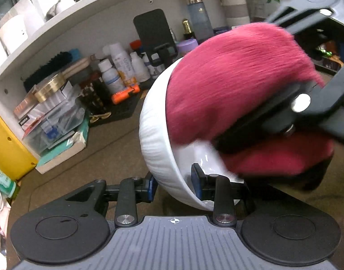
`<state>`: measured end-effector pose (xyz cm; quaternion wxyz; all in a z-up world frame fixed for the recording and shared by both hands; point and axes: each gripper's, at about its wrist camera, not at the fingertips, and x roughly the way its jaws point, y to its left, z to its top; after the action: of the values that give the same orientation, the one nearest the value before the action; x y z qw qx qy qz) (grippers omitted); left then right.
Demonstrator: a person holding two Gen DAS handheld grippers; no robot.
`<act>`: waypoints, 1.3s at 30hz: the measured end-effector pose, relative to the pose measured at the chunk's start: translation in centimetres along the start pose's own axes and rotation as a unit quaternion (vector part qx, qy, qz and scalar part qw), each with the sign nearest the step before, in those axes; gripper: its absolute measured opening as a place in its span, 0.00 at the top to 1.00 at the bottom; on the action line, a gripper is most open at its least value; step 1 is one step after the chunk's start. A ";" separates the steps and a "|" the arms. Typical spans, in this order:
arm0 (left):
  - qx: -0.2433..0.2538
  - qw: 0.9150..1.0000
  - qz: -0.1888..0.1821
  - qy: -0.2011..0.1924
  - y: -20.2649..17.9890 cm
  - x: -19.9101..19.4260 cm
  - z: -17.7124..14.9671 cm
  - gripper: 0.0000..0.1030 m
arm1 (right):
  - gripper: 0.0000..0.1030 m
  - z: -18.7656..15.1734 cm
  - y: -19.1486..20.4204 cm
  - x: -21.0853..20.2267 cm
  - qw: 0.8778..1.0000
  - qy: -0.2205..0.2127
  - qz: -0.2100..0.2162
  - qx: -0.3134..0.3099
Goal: Clean bowl
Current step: 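Wipe around the bowl inner wall with the towel in the right gripper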
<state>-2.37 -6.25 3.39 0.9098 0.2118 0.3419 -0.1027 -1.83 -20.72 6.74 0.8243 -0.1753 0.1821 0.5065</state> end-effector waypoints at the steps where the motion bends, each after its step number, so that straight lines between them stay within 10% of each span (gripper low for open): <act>1: -0.006 1.000 0.006 0.002 0.0 0.1 0.1 0.68 | 0.81 -0.7 -1.0 0.3 0.999 0.010 -0.018 0.025; 9: -0.162 0.987 0.020 -0.011 0.7 0.5 -0.4 0.43 | 0.81 -4.9 -5.2 1.9 0.981 0.003 -0.027 0.190; 13: -0.204 0.979 0.002 -0.010 0.4 1.3 -0.9 0.58 | 0.81 -5.4 -5.5 2.0 0.978 -0.007 -0.021 0.209; 21: -0.055 0.998 -0.005 -0.013 0.9 -0.6 -1.2 0.71 | 0.81 -3.1 -2.5 -0.9 0.994 0.013 0.015 0.103; 29: 0.099 0.995 -0.013 -0.006 -1.5 -2.4 -1.2 0.67 | 0.80 -1.1 -2.3 2.5 0.990 0.097 0.019 0.098; 39: 0.013 0.997 -0.076 0.016 2.1 -0.2 -1.3 0.58 | 0.82 0.2 5.1 -0.3 0.995 -0.029 -0.021 -0.094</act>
<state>-2.59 -3.83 3.33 0.8907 0.1988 0.3705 -0.1726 -6.52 -18.66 6.47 0.8196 -0.2410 0.1059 0.5089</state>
